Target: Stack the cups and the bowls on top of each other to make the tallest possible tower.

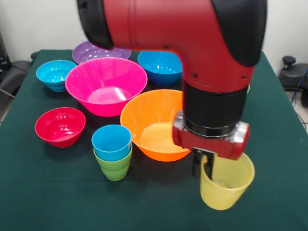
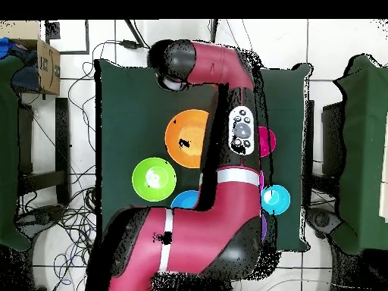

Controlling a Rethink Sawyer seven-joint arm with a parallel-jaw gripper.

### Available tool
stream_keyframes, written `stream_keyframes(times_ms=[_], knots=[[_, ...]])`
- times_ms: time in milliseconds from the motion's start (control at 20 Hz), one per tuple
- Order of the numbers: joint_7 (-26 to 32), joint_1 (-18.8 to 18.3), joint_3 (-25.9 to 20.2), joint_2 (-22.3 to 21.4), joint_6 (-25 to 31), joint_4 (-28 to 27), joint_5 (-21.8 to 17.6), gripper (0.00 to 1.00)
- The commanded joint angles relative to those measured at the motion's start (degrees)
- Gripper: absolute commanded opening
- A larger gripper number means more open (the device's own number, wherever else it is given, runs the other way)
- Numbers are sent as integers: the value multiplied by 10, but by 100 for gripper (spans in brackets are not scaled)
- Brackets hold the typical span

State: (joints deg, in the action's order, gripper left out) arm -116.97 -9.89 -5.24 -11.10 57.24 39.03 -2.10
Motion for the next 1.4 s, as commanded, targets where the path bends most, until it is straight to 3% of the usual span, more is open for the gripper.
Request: stream_keyframes(times_ms=[50,450,900,1400], knots=[[162,-39,-57,-36,97,9,-8,0],[195,-69,-69,-70,112,51,-7,0],[191,-87,-82,-101,200,41,2,0],[226,-132,-103,-147,171,139,6,0]])
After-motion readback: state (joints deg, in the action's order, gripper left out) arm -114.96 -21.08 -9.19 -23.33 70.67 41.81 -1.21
